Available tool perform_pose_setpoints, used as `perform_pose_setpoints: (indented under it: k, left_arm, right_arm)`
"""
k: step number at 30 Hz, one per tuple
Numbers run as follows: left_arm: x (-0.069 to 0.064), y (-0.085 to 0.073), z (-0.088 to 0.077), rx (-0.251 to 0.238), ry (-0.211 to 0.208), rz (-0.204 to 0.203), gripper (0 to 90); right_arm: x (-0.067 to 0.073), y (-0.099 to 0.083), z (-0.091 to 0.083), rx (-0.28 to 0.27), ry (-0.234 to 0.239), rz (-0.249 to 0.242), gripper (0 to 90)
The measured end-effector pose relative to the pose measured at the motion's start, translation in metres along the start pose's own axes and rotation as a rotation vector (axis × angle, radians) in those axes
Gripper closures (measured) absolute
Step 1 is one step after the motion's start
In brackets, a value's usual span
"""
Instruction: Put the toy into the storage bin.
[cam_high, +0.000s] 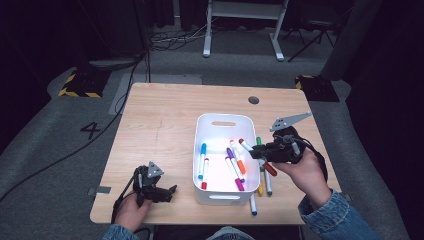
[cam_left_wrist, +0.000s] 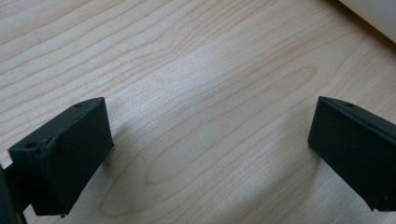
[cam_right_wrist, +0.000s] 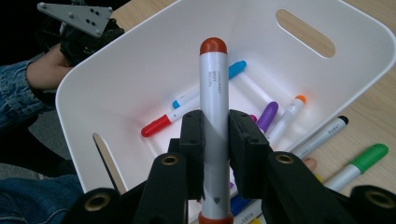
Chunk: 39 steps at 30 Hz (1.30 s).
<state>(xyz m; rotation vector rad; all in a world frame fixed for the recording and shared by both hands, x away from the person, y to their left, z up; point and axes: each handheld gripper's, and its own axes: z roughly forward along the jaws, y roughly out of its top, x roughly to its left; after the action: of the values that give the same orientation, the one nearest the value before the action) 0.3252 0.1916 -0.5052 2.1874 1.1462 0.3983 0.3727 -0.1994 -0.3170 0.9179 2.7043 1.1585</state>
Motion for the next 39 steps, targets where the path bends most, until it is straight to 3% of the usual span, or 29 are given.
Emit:
perform_pose_setpoints:
  k: [14, 23, 25, 32, 34, 39]
  left_arm:
    - [0.000, 0.000, 0.000, 0.001, 0.000, 0.001, 0.0]
    - [0.000, 0.000, 0.000, 0.001, 0.000, 0.002, 0.0]
    - [0.000, 0.000, 0.000, 0.001, 0.000, 0.002, 0.0]
    - [0.000, 0.000, 0.000, 0.001, 0.000, 0.001, 0.0]
    - [0.000, 0.000, 0.000, 0.001, 0.000, 0.001, 0.0]
    - [0.000, 0.000, 0.000, 0.001, 0.000, 0.002, 0.0]
  right_arm:
    - [0.026, 0.017, 0.017, 0.005, 0.064, -0.059, 76.9]
    - [0.031, 0.015, 0.028, 0.031, 0.087, -0.081, 76.9]
    - [0.031, 0.013, 0.032, 0.046, 0.099, -0.068, 76.9]
    - [0.033, 0.012, 0.037, 0.044, 0.114, -0.077, 76.9]
    - [0.036, 0.013, 0.040, 0.045, 0.120, -0.101, 76.9]
    - [0.036, 0.010, 0.047, 0.087, 0.119, -0.099, 76.9]
